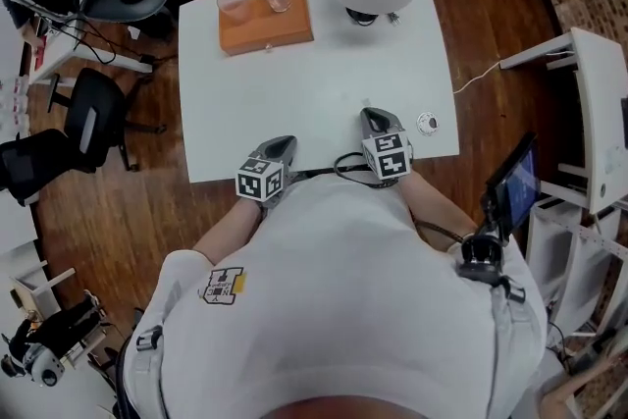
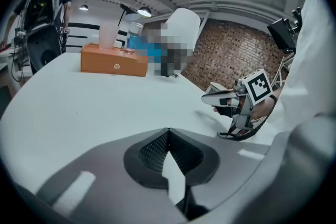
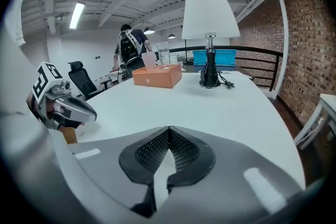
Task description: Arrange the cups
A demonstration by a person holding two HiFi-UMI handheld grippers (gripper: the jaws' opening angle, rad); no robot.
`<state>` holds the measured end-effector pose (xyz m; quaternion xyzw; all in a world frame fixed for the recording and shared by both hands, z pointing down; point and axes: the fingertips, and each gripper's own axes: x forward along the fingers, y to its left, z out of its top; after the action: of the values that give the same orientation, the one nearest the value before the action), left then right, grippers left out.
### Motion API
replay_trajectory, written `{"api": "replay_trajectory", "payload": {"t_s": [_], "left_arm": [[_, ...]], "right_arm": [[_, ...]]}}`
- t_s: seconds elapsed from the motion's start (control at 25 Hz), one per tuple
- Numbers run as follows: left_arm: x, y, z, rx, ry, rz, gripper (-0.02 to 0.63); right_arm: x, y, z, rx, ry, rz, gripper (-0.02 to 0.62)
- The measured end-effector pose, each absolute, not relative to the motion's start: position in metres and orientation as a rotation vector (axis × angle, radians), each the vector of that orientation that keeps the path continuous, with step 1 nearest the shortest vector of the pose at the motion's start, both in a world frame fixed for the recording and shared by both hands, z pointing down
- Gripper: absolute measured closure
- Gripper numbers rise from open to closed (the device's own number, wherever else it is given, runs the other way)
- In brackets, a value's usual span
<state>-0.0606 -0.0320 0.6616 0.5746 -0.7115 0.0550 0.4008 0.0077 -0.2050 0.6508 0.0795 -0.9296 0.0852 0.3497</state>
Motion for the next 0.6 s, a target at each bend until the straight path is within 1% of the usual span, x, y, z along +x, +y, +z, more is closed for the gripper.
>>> {"api": "replay_trajectory", "payload": {"t_s": [0.6], "left_arm": [[-0.059, -0.059, 0.664, 1.355, -1.884, 0.095, 0.606]], "right_arm": [[0.003, -0.235, 0.650, 0.111, -2.427, 0.167, 0.595]]}}
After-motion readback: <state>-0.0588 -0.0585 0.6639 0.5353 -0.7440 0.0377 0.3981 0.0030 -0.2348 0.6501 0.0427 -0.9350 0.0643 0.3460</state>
